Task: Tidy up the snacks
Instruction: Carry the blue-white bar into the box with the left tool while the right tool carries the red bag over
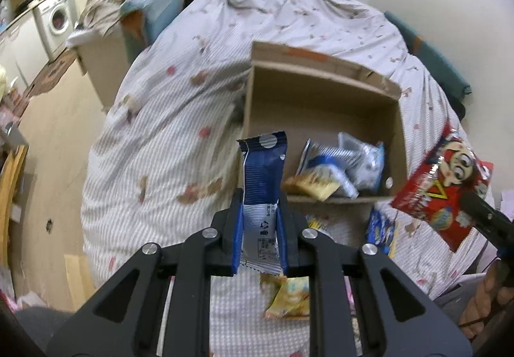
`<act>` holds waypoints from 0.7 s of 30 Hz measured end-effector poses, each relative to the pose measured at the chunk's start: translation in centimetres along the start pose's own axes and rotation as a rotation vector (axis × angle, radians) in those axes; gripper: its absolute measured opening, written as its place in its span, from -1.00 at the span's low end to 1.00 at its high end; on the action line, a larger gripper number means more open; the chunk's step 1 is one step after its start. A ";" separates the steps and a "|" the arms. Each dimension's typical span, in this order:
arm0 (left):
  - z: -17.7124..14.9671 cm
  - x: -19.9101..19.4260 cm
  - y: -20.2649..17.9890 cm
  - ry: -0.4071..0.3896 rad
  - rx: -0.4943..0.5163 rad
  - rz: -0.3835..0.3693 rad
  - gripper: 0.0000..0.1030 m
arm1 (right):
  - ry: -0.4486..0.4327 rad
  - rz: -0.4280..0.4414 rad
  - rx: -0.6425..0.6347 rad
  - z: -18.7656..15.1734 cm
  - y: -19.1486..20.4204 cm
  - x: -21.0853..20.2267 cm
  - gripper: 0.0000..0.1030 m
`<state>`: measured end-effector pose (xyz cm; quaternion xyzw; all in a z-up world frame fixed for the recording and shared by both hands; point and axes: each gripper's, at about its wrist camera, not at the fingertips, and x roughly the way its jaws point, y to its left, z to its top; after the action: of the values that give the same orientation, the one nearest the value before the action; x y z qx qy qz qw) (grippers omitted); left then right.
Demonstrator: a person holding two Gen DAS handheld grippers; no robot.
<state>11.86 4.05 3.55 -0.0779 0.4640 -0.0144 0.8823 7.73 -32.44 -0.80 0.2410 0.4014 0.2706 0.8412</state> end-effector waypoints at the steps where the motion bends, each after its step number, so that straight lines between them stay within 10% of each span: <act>1: 0.6 0.3 -0.3 0.003 0.005 -0.014 -0.71 | -0.006 -0.001 0.000 0.5 0.0 0.2 -0.30; 21: 4.7 11.3 -2.5 0.096 -0.005 -0.076 -0.71 | 0.071 -0.044 0.015 7.4 -3.7 10.1 -0.30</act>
<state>22.28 1.03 -2.66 -0.0969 0.5027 -0.0505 0.8575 20.04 -30.00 -4.45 0.2285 0.4381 0.2575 0.8304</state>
